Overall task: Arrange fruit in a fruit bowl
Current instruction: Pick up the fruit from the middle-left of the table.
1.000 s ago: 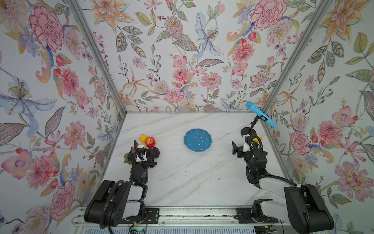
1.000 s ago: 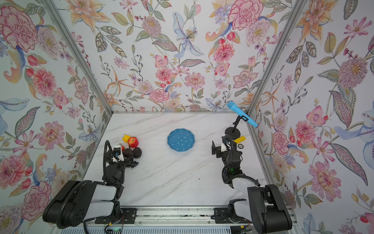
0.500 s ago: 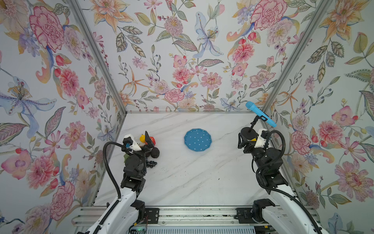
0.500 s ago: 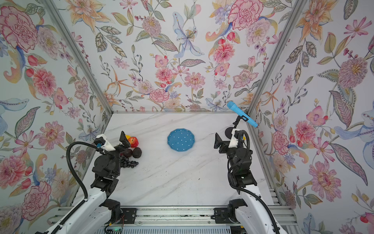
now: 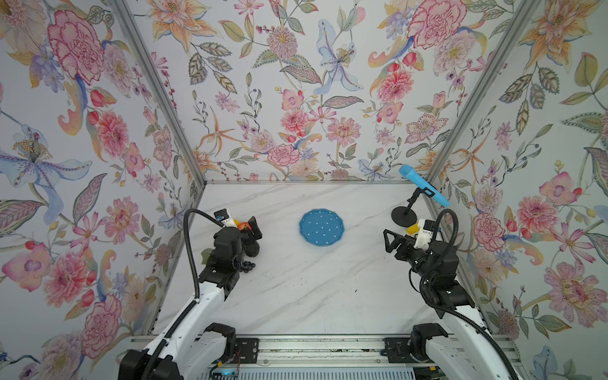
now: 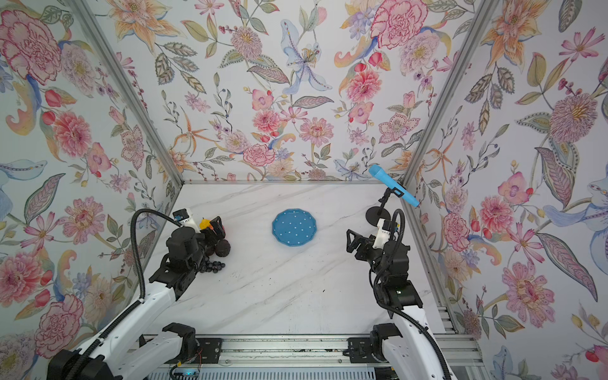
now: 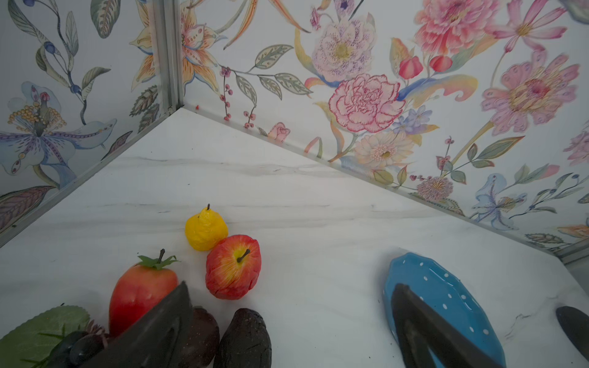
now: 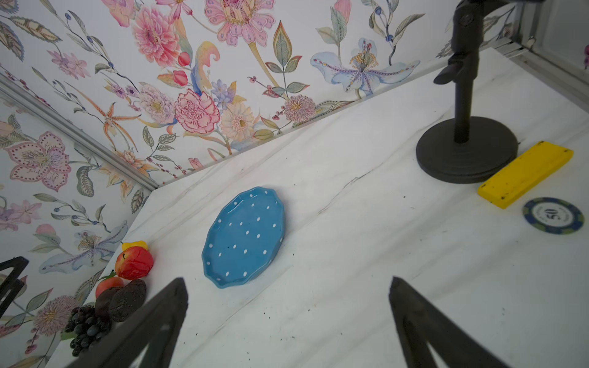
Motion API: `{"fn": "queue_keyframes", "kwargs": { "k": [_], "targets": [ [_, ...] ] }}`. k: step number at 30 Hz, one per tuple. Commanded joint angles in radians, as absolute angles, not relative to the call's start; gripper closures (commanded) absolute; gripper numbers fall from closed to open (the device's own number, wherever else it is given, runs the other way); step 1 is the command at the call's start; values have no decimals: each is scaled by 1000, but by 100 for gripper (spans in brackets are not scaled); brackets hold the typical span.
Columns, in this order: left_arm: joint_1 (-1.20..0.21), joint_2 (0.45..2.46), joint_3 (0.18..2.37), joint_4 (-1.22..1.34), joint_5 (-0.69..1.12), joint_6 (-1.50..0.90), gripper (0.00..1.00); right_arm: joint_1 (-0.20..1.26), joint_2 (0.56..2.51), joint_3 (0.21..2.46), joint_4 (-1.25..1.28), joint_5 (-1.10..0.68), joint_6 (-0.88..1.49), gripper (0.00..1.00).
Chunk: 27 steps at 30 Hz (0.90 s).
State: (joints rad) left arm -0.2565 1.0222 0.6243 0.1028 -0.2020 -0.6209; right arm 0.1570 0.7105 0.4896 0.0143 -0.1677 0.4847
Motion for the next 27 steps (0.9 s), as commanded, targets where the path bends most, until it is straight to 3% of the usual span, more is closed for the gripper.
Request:
{"fn": "queue_keyframes", "kwargs": {
  "k": [1, 9, 22, 27],
  "targets": [
    [-270, 1148, 729, -205, -254, -625, 1, 222, 738, 544, -46, -107, 489, 1],
    [-278, 1323, 792, -273, -271, -584, 8, 293, 807, 565, -60, -51, 470, 1],
    [-278, 1413, 812, -287, -227, -598, 24, 298, 798, 560, -73, -23, 467, 1],
    [-286, 1454, 834, -291, -213, -596, 23, 302, 799, 560, -77, -29, 474, 1]
  ]
}}
